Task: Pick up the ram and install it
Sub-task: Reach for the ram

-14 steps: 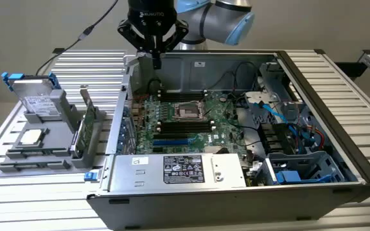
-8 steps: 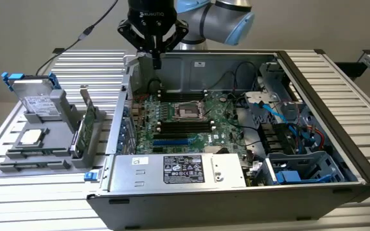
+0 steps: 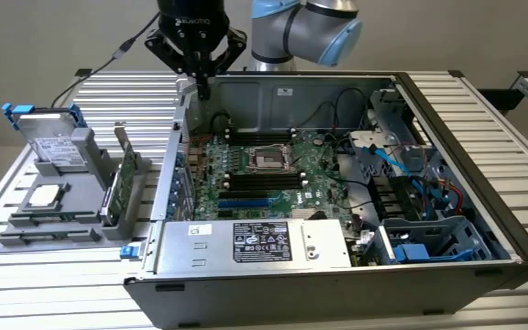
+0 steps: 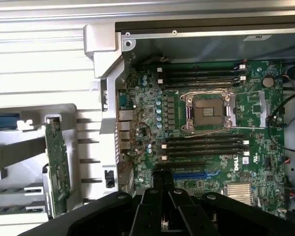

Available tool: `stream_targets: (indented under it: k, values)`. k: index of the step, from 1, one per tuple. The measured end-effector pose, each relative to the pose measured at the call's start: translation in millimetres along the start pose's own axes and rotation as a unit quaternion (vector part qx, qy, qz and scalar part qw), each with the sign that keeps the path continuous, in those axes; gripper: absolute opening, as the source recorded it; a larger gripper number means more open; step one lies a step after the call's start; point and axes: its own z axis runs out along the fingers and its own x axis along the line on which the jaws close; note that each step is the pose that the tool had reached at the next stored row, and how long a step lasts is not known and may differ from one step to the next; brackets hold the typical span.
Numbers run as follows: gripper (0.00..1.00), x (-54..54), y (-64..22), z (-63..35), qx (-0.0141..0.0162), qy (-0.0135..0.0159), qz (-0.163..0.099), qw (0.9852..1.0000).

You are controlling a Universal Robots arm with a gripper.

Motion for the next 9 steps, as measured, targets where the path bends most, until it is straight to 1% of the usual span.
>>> stream_targets:
  k: [2,7,9]
  values:
    - [0.1,9.1,-0.7,0.8,0.0002,0.0028,0.0,1.0]
    - [0.1,31.8,-2.5,4.3,0.0009,0.0129,0.001,0.9999]
    - [0.1,40.9,-3.2,6.3,0.0012,0.0162,0.001,0.9999]
